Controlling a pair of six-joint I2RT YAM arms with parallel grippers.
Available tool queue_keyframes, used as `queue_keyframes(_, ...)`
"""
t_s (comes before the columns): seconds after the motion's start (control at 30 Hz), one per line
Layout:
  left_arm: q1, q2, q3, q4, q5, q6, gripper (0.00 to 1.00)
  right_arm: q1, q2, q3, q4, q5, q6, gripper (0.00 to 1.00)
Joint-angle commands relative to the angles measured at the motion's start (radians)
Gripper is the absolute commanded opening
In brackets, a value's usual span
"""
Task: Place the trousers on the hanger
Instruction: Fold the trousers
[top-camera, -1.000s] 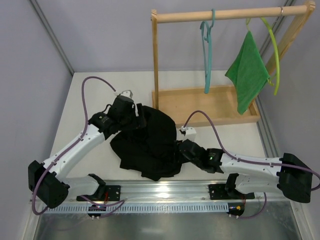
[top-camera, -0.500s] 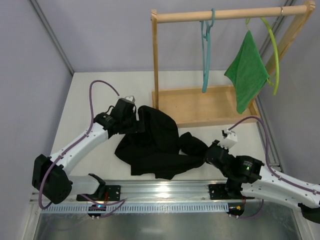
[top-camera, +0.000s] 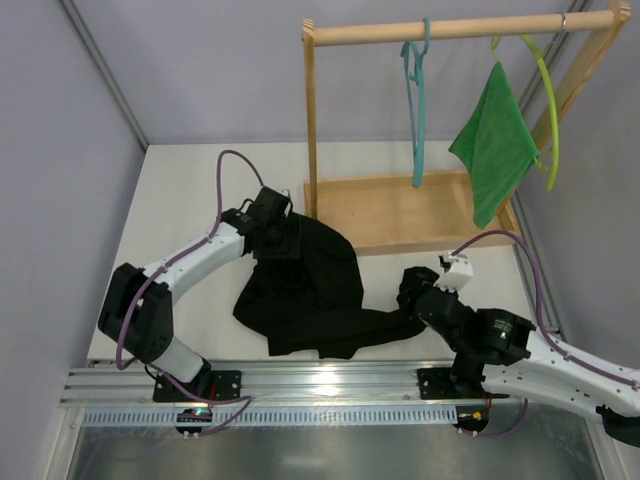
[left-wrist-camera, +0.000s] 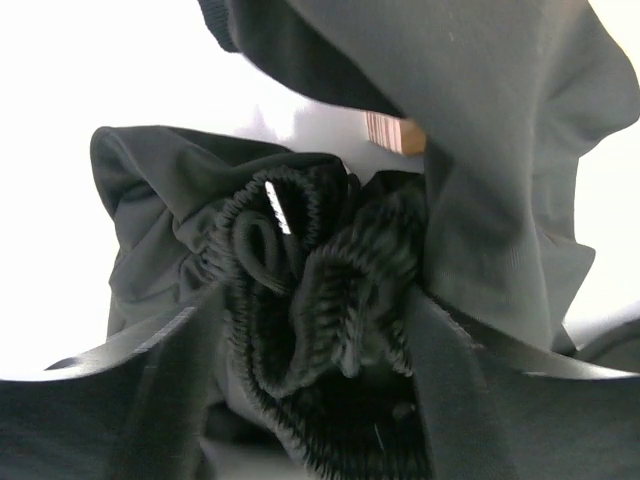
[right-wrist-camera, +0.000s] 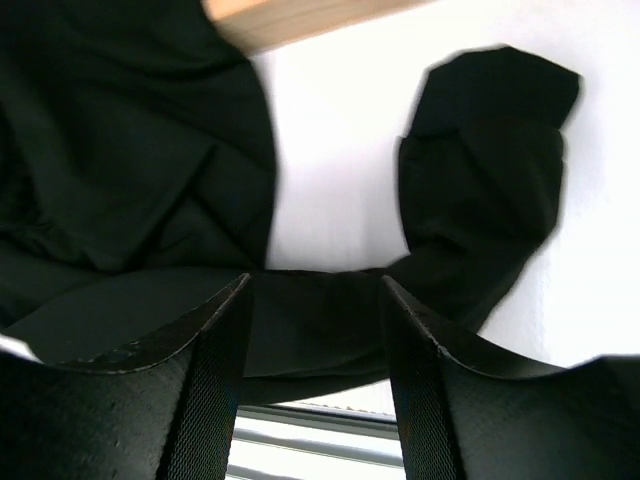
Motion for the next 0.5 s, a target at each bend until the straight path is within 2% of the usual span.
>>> queue_keyframes(0.0, 0.003, 0.030, 0.046, 0.044, 0.021, 0.037, 0.68, 0.001, 0.038, 0.052, 0.221, -0.063, -0.241, 0.57)
queue_keyframes(0.03, 0.003, 0.032, 0.044, 0.049, 0.025, 0.035, 0.55, 0.002, 0.053, 0.049, 0.327, -0.082, -0.288, 0.57)
queue_keyframes(0.07, 0.003, 0.023, 0.047, 0.041, 0.014, 0.020, 0.31, 0.002, 0.086, 0.052, 0.367, -0.103, -0.337, 0.57)
queue_keyframes(0.17, 0.006, -0.063, 0.056, -0.014, -0.037, -0.011, 0.10, 0.001, 0.210, 0.108, 0.461, -0.111, -0.378, 0.57)
queue_keyframes(0.27, 0.020, -0.146, 0.070, -0.090, -0.099, -0.042, 0.00, 0.001, 0.330, 0.177, 0.560, -0.104, -0.420, 0.57)
queue_keyframes(0.4, 0.046, -0.273, 0.041, -0.120, -0.141, -0.072, 0.00, 0.001, 0.598, 0.290, 0.700, -0.101, -0.489, 0.60)
queue_keyframes(0.47, 0.058, -0.285, 0.024, -0.139, -0.141, -0.077, 0.00, 0.001, 0.683, 0.378, 0.752, -0.078, -0.536, 0.63)
